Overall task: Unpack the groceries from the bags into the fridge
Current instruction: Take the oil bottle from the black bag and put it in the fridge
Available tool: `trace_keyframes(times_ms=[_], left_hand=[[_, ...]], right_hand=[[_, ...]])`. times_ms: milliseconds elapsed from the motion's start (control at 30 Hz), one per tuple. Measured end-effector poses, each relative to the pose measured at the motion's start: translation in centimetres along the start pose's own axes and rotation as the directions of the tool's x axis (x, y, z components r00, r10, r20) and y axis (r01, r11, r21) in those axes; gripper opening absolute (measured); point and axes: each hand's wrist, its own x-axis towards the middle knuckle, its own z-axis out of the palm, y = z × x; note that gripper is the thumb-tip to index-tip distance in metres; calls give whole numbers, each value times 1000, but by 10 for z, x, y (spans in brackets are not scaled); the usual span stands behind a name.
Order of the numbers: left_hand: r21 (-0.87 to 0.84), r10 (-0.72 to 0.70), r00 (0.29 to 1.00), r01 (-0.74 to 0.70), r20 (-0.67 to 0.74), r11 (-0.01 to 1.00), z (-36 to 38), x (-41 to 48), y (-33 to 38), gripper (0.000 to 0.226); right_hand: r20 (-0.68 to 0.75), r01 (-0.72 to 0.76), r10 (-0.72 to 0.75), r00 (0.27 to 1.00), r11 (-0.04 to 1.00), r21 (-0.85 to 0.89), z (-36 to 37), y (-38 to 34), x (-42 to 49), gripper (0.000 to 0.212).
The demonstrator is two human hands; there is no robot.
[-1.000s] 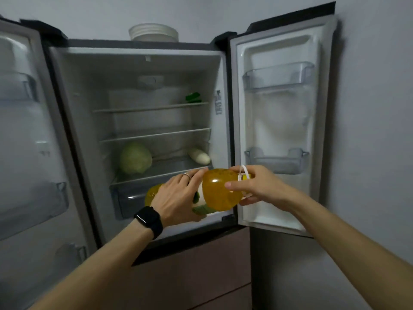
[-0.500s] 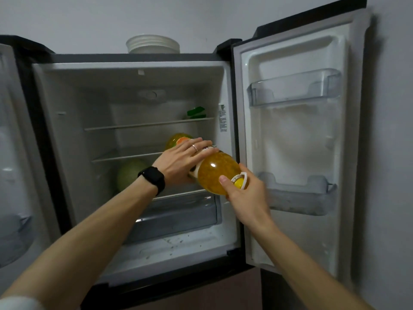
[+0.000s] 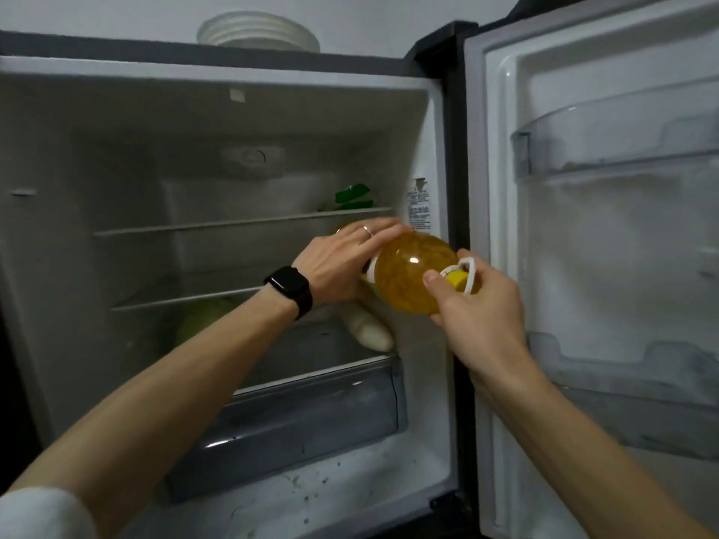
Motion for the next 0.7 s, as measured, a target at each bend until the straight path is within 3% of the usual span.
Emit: trace_keyframes(times_ms=[100, 267, 400, 500, 533, 600, 667, 700], left_hand=[[-34, 18, 1000, -18, 15, 999, 4, 14, -14, 114], [-72, 15, 995, -8, 95, 997, 24, 21, -41, 117], [55, -41, 997, 38, 66, 998, 38, 27, -66, 120], [88, -208, 978, 205, 28, 975, 45, 20, -74, 104], [11, -282, 959, 282, 7, 959, 49, 15, -76, 92], [-306, -436, 900, 421, 22, 854, 60, 7, -81, 64], [-600, -527, 833, 512, 172, 614, 67, 7, -82, 48], [-663, -536, 812, 535, 232, 524, 69, 10, -81, 48]], right_hand=[[-14, -35, 35, 999, 999, 15, 5, -7, 15, 59], [-53, -108, 113, 992, 991, 79, 33, -7, 33, 28], [-4, -249, 258, 966, 939, 236, 66, -7, 54, 37], [69, -416, 434, 898, 791, 448, 87, -10, 81, 44], [89, -442, 467, 880, 735, 515, 94, -10, 89, 45], [108, -451, 483, 869, 684, 573, 106, -3, 105, 46], [138, -454, 469, 872, 672, 585, 120, 10, 115, 47], [168, -463, 461, 871, 660, 592, 127, 17, 116, 46]])
